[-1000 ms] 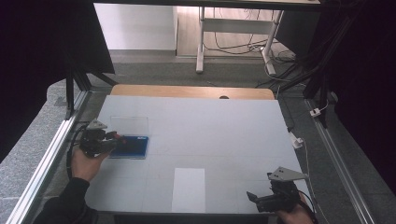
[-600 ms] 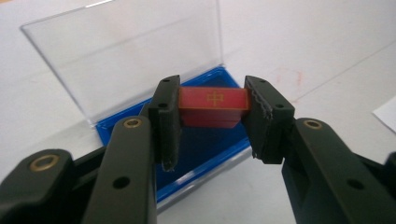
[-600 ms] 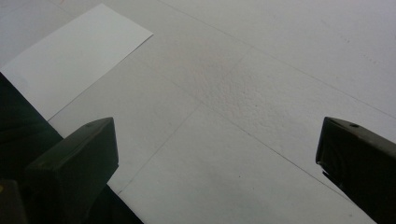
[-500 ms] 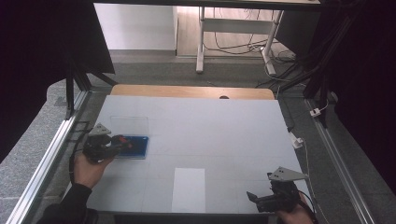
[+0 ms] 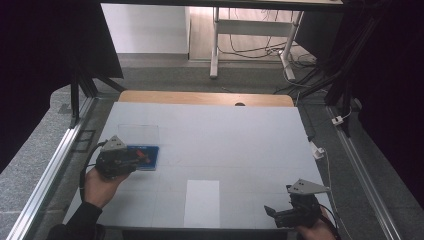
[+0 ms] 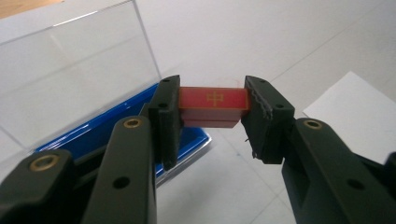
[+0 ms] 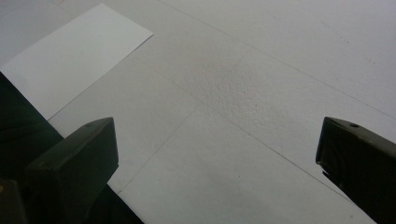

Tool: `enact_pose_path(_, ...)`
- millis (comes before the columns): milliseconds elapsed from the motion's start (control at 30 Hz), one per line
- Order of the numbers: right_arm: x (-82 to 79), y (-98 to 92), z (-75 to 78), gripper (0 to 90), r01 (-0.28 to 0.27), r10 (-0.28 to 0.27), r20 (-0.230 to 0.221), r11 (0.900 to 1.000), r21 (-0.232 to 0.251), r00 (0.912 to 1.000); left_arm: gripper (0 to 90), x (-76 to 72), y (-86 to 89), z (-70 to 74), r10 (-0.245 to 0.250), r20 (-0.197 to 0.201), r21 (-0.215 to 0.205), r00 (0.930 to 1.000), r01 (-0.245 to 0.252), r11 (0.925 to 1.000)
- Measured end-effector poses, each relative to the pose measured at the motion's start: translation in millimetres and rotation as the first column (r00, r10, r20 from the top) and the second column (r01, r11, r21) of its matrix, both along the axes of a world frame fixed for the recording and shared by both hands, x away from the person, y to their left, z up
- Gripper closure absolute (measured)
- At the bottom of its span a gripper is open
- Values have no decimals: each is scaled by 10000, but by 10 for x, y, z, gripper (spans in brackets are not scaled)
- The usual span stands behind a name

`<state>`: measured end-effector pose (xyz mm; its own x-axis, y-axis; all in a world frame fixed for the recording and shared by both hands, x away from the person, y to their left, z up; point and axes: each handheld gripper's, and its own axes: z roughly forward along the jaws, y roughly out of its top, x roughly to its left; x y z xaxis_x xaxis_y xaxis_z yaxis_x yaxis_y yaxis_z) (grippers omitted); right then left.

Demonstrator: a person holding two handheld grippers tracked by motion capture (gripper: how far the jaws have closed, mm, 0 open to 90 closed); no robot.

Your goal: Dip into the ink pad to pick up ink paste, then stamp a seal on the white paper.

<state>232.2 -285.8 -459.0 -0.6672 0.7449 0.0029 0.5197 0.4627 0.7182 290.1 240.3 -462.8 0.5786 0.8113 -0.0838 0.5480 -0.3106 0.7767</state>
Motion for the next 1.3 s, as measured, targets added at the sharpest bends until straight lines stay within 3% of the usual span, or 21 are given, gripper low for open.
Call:
enact_pose_path(400,2,5,-1,0,-16,16,-6,10000,-26,10000,581,-44,-203,39,-672,79,-36,9977,673,9977)
enact_pose_path(633,1,6,-1,0,9,-9,20,10000,-62,10000,581,-77,-384,44,-1270,3,85,9919,1270,9919)
enact_pose_path(1000,-2,14,-2,0,-34,35,27,9999,-94,10000,581,-137,-671,21,-2146,-160,251,9766,2149,9763)
enact_pose_path(1300,2,8,-2,0,-58,58,1,10000,-58,10000,581,-153,-910,-16,-2824,-331,311,9587,2835,9585)
